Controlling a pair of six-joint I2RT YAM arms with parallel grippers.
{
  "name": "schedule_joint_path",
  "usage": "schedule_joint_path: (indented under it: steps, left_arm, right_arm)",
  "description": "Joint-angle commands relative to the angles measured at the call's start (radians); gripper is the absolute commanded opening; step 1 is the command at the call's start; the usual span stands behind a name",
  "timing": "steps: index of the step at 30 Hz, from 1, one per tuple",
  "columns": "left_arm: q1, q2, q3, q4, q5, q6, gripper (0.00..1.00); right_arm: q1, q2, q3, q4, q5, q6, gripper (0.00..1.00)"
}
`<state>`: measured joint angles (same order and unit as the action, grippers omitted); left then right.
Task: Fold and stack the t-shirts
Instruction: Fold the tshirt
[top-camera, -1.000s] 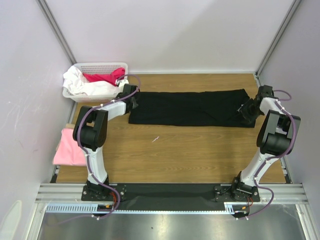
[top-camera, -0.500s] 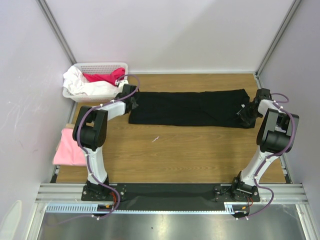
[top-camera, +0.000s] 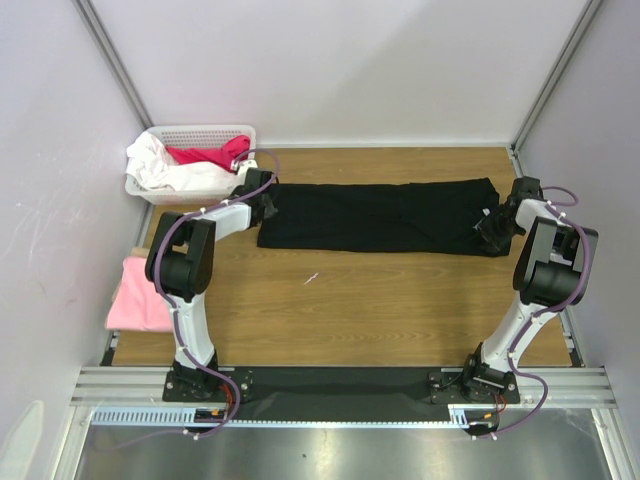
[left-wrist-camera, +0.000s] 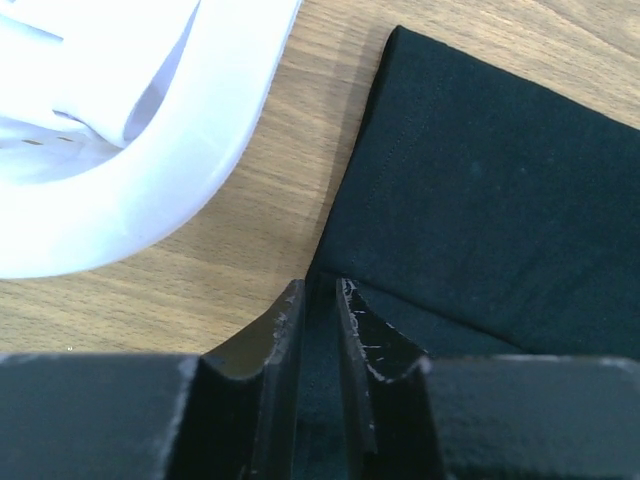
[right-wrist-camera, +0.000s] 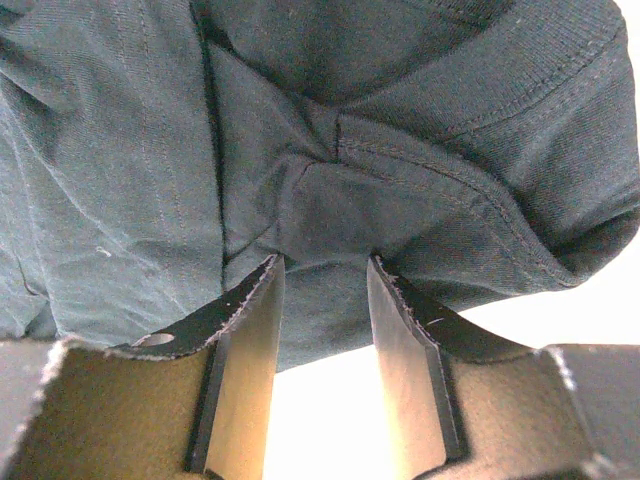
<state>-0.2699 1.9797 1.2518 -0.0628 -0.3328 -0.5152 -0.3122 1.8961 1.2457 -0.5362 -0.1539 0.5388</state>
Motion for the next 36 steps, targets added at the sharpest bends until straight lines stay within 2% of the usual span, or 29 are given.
schedule_joint_path:
  steps: [1,10,17,27,36]
  left_arm:
    - [0.006,0.008,0.018,0.003,0.005,-0.017,0.23]
    - [0.006,0.024,0.043,-0.014,0.009,-0.014,0.22]
    - [0.006,0.027,0.049,-0.02,0.012,-0.013,0.0]
    - [0.008,-0.019,0.031,0.058,-0.043,0.056,0.0]
    - [0.008,-0.025,0.023,0.107,-0.077,0.052,0.0]
  right_arm:
    - [-0.001,0.024,-0.003,0.036,0.037,0.003,0.44]
    - [-0.002,0.014,-0.002,0.031,0.043,0.004,0.44]
    - [-0.001,0.014,0.0,0.031,0.04,0.006,0.44]
    - [-0.001,0.014,-0.006,0.028,0.042,0.001,0.43]
    - [-0.002,0.008,-0.009,0.027,0.047,0.0,0.43]
